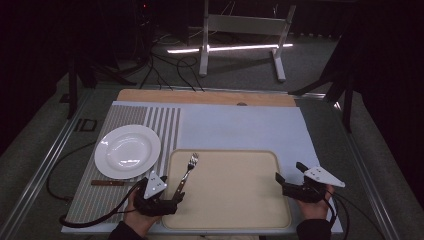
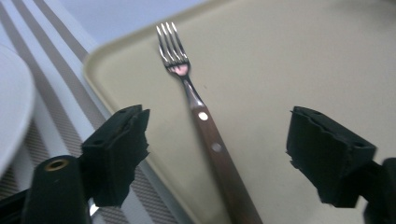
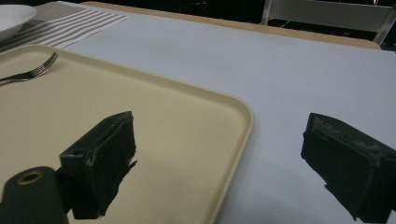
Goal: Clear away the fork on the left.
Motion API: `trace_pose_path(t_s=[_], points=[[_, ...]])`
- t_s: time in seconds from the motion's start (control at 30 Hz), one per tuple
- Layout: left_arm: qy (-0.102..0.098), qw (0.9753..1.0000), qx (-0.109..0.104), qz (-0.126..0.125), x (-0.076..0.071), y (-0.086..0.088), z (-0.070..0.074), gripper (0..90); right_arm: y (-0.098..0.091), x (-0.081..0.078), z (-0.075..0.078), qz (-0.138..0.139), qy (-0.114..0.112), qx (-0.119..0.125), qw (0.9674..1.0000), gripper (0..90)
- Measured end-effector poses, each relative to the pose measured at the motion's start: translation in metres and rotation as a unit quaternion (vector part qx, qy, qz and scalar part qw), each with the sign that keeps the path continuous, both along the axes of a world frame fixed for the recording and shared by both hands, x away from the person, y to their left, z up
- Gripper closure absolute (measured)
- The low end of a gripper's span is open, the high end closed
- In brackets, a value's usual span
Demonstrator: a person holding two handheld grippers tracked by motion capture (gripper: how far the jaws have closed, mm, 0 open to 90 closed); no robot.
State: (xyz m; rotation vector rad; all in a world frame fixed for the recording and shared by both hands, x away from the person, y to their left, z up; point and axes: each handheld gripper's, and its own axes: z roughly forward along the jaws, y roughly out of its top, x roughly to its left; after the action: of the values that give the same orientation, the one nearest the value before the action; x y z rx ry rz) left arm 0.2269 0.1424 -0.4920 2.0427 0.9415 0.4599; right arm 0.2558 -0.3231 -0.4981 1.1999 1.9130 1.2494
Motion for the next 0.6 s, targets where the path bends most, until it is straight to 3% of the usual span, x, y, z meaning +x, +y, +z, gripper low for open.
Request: trace_pose_path(t_s=[0.17, 0.4, 0.57, 0.6], points=[[-0.02, 0.9998, -0.005, 0.008, 0.004, 0.011, 0.008, 14.9, 0.0, 0.0, 0.0, 0.001, -0.001, -0.002, 1.0, 9.7], [-0.032, 0.999, -0.016, 0.025, 0.011, 0.028, 0.012, 9.3, 0.0, 0.001, -0.001, 0.002, -0.001, -0.003, 1.0, 9.7], [-0.044, 0.9978, -0.028, 0.042, 0.014, 0.049, 0.015, 6.5, 0.0, 0.001, -0.001, 0.003, -0.001, -0.003, 1.0, 9.7], [-0.044, 0.9978, -0.028, 0.04, 0.014, 0.054, 0.015, 1.9, 0.0, 0.0, -0.001, 0.002, -0.002, -0.001, 1.0, 9.7]])
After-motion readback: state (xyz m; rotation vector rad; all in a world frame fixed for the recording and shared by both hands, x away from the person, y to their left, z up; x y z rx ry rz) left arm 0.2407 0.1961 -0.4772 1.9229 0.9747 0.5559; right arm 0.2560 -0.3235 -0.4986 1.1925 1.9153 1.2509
